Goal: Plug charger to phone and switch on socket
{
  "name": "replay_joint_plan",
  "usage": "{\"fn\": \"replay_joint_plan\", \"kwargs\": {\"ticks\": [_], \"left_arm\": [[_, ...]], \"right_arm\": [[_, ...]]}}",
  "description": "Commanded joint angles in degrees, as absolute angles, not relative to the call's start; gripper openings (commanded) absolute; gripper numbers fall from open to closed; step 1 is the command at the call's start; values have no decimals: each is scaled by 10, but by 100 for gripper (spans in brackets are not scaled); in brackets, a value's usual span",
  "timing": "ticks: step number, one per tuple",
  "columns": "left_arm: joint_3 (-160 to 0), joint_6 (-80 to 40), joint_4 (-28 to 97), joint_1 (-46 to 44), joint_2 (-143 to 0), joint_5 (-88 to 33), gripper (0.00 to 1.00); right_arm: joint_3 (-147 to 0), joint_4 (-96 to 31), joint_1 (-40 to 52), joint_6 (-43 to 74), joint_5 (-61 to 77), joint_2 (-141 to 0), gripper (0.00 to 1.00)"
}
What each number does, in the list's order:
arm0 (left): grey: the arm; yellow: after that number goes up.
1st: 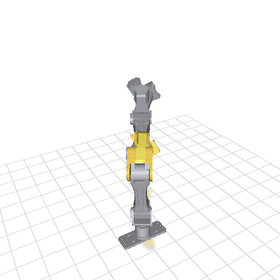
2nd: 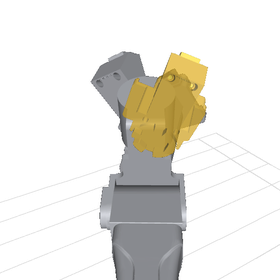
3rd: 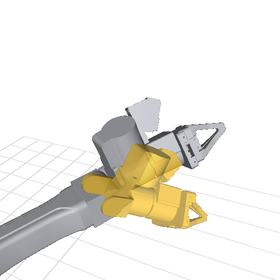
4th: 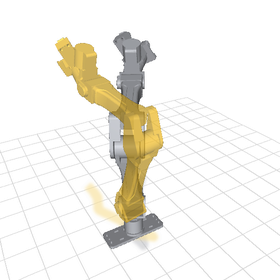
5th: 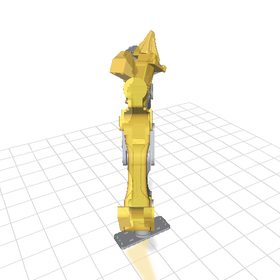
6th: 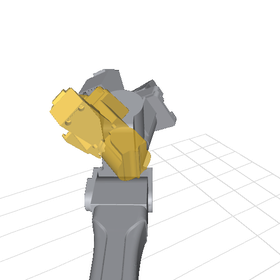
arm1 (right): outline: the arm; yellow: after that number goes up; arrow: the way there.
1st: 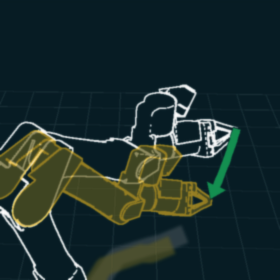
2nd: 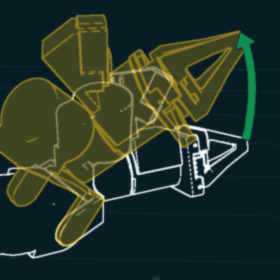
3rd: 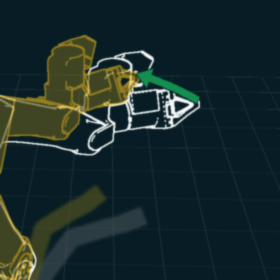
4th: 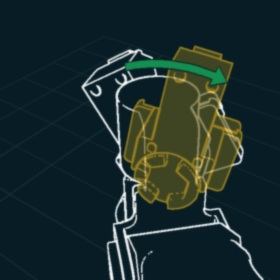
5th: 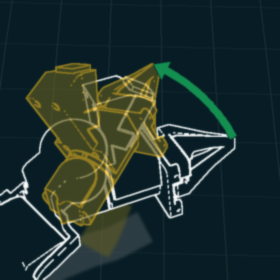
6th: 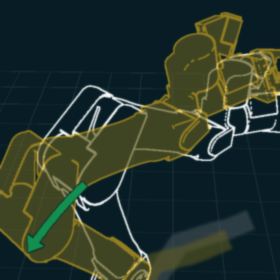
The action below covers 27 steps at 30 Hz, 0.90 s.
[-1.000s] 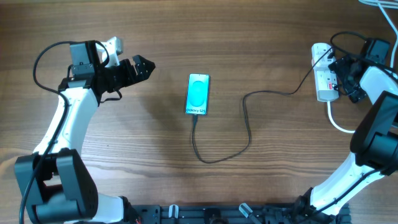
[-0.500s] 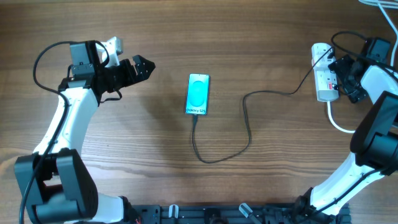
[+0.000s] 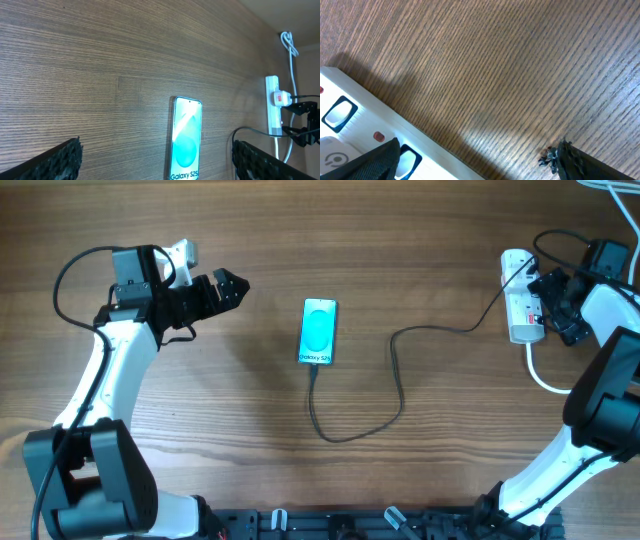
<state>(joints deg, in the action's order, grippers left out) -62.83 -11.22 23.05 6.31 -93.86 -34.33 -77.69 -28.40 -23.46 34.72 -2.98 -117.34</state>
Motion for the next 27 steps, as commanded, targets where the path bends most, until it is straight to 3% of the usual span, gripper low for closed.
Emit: {"fn": "replay_joint_plan", "kwargs": {"ticks": [1,27], "left_arm": [[-628,-107,229,62,-935,-343,100],[-628,-107,229,62,-935,-343,100]], "right_arm": [[-753,-321,-213,330,16,-1208,100],[-753,-321,-213,330,14,-1242,100]]}}
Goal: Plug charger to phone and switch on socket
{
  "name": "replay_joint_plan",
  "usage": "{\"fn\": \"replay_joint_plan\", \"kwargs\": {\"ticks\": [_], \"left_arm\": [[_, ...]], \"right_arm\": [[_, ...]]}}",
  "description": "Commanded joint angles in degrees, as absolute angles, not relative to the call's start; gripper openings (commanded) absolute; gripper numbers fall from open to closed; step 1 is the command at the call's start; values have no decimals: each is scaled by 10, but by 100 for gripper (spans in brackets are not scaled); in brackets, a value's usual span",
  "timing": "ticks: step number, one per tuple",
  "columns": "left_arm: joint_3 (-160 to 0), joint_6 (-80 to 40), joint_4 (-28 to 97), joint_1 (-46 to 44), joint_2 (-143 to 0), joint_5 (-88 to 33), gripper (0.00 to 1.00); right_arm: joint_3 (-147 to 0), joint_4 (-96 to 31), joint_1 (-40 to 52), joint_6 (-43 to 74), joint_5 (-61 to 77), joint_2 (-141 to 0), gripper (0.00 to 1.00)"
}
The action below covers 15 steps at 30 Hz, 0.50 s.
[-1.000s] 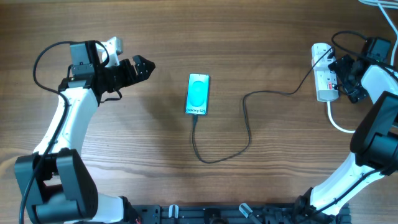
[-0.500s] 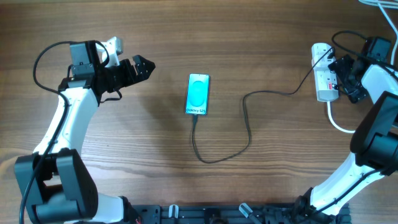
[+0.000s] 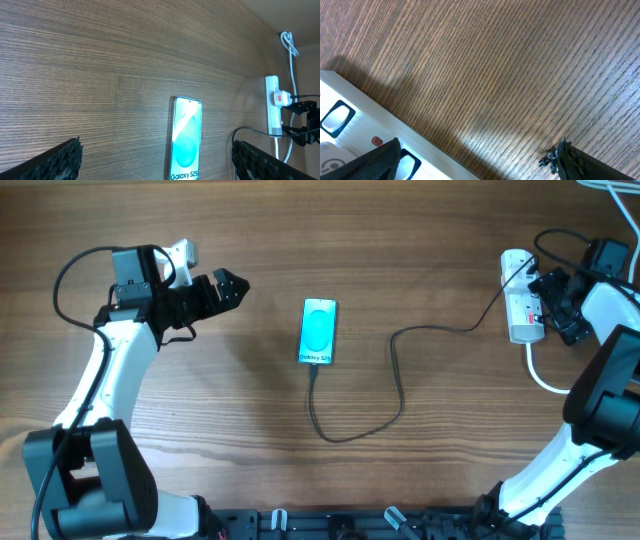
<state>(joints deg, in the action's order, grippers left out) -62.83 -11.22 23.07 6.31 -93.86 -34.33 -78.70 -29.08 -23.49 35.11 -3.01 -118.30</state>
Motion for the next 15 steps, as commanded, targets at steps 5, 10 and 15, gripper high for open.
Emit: {"fn": "replay_joint_plan", "kwargs": {"ticks": [5,10,15], "left_arm": [[-628,-107,229,62,-935,-343,100],[-628,-107,229,62,-935,-343,100],[-628,-107,229,62,-935,-343,100]], "right_arm": [[-753,-324,-213,314,39,-1242,100],[-753,-334,-213,311,48,-1242,100],[-753,-342,-213,310,48,-1242,100]]}}
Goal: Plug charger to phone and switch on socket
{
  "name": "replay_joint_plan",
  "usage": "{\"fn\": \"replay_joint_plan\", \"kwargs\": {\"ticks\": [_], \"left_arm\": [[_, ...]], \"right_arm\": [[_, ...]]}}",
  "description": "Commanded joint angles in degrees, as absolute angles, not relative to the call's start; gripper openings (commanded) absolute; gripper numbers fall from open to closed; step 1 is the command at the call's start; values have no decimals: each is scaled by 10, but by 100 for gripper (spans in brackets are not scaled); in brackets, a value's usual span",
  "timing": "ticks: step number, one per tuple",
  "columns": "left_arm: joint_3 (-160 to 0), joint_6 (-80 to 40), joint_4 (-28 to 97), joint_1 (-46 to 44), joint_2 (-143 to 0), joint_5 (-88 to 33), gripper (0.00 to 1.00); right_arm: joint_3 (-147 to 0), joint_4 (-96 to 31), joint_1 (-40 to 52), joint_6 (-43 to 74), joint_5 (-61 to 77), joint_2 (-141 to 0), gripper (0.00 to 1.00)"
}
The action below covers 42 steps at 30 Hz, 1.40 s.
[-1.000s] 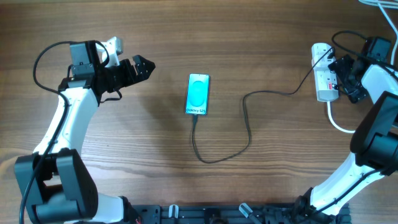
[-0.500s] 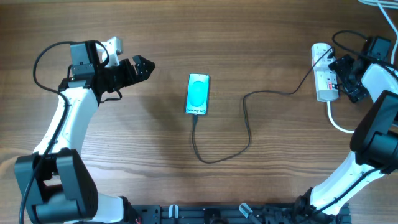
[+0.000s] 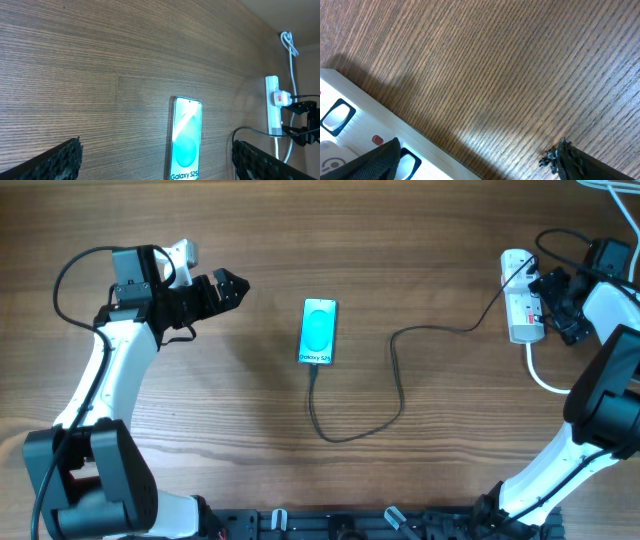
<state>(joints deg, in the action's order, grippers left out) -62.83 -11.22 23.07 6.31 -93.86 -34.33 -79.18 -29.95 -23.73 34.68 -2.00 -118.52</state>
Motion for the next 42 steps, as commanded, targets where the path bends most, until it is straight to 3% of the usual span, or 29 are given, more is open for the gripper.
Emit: {"fn": "replay_joint_plan", "kwargs": {"ticks": [1,42], "left_arm": [[-628,-107,229,62,-935,-343,100],[-628,-107,229,62,-935,-343,100]], "right_arm": [[-753,-346,-213,311,45,-1242,100],[-781,-427,-196,317,-57,-1242,100]]}}
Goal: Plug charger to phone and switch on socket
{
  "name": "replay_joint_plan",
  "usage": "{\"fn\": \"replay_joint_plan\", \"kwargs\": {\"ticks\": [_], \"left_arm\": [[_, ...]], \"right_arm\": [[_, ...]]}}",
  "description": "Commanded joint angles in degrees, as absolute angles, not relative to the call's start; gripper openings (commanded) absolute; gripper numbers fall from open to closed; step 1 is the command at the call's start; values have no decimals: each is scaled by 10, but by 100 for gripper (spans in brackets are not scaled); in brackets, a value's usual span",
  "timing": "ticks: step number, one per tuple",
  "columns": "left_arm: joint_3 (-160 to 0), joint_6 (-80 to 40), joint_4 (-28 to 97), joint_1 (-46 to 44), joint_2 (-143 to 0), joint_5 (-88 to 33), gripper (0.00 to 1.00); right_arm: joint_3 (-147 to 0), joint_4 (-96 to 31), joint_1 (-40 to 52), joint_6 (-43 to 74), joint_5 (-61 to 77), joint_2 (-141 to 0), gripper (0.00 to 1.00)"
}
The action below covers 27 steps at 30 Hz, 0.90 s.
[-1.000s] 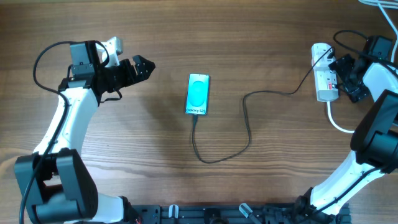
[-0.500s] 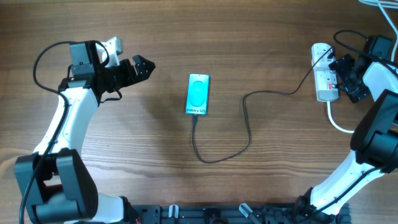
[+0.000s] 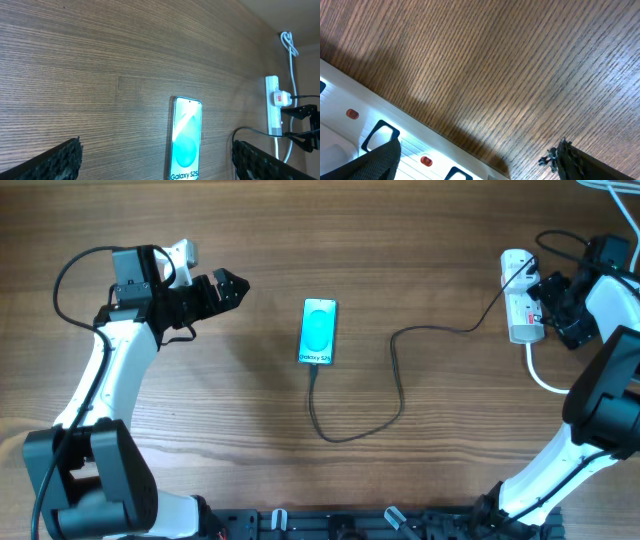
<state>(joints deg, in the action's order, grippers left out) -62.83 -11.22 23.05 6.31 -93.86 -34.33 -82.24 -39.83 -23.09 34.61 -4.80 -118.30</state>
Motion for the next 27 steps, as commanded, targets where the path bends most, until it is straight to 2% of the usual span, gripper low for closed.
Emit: {"fn": "replay_joint_plan", "kwargs": {"ticks": [1,12,27], "left_arm": [[-628,-107,229,62,-935,-343,100],[-628,-107,229,62,-935,-343,100],[-628,-107,229,62,-935,-343,100]], "right_arm": [[-781,-424,-196,327,-67,-1242,100],[-779,-354,-194,300,-39,-1242,100],[-779,-371,-193,265,14,-1242,100]]}}
